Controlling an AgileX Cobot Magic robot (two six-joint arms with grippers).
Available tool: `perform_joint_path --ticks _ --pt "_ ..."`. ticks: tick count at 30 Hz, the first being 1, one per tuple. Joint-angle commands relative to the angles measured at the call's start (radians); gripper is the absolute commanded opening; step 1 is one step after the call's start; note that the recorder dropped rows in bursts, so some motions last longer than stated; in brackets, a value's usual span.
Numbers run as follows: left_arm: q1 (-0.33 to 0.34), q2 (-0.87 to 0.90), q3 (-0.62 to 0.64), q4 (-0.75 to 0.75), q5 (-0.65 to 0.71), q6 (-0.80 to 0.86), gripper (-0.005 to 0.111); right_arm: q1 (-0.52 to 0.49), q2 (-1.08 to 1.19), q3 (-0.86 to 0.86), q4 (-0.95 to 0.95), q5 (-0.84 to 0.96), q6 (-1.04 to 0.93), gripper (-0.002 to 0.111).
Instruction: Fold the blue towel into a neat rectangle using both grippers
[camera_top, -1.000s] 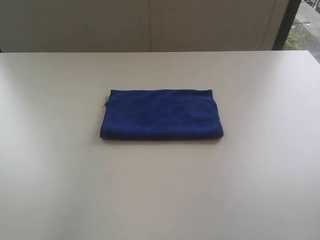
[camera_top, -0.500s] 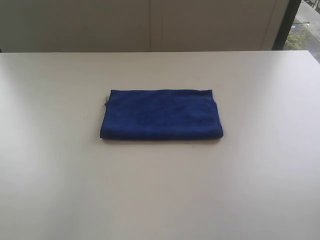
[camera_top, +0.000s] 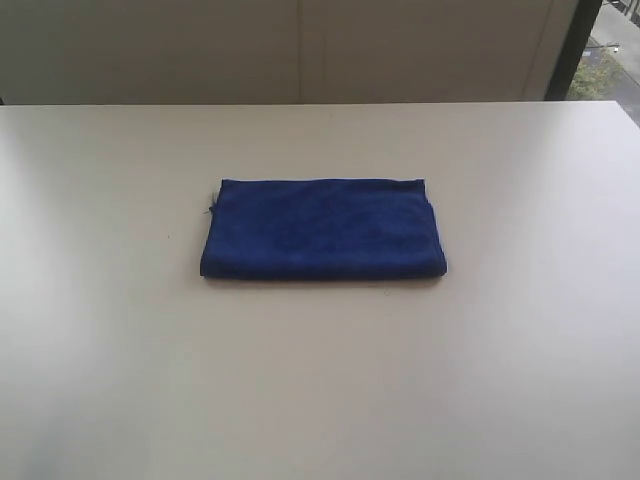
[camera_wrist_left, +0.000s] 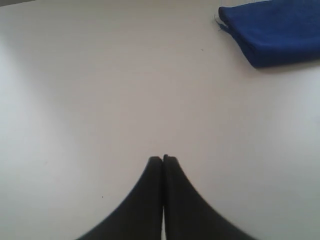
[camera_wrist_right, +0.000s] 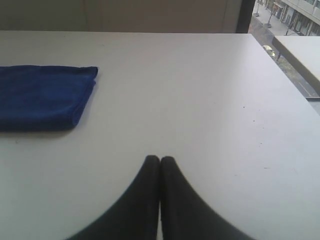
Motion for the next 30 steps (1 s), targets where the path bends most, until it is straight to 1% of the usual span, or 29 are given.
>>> perform_joint_path --ticks 1,4,9,22,27,30 --pt "0.005 -0.004 0.005 0.029 -0.008 -0.006 0.000 -0.009 -0.005 0.006 0.000 -0.013 -0.009 0.000" --pt "0.005 -0.004 0.005 0.029 -0.008 -0.012 0.000 -0.009 -0.005 0.006 0.000 -0.013 -0.009 0.000" --pt "0.005 -0.004 0.005 0.042 -0.011 -0.085 0.000 -0.009 -0.005 0.006 0.000 -0.013 -0.009 0.000" --pt "0.005 -0.004 0.005 0.044 -0.011 -0.093 0.000 -0.009 -0.005 0.006 0.000 -0.013 -0.009 0.000" --pt "0.038 -0.004 0.005 0.044 -0.011 -0.137 0.000 -0.009 -0.005 0.006 0.000 -0.013 -0.009 0.000" --pt "0.050 -0.004 0.005 0.044 -0.011 -0.133 0.000 -0.009 -0.005 0.006 0.000 -0.013 -0.009 0.000"
